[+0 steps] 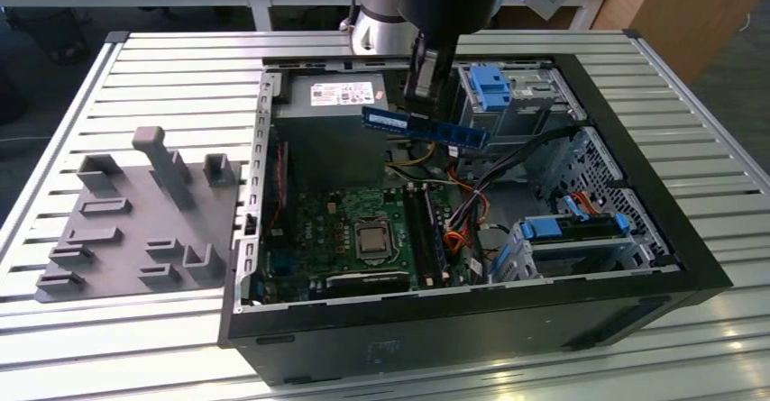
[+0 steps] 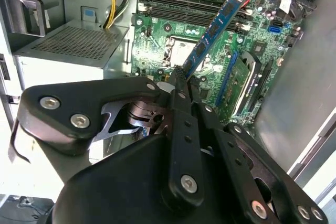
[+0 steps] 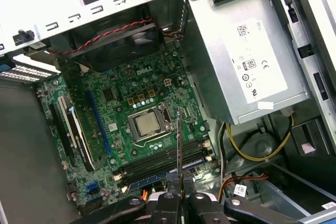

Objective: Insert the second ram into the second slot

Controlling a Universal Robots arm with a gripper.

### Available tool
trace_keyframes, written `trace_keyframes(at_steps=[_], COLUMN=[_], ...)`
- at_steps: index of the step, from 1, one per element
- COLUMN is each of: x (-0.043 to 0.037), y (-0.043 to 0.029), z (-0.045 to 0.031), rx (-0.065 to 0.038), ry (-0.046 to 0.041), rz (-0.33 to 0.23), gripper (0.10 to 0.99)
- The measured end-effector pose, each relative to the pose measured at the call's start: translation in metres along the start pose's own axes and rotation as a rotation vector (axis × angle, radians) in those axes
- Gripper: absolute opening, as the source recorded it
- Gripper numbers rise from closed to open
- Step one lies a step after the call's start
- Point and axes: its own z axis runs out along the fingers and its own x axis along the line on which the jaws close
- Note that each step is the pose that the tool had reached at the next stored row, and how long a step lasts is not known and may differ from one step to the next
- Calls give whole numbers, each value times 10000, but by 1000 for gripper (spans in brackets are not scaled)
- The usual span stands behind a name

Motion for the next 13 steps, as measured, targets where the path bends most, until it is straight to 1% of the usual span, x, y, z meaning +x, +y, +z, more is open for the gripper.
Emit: trace_keyframes(at_steps=[13], x=[0], y=[0], z=[0], rx=[1], ry=[-20], rz=[504], gripper=[137])
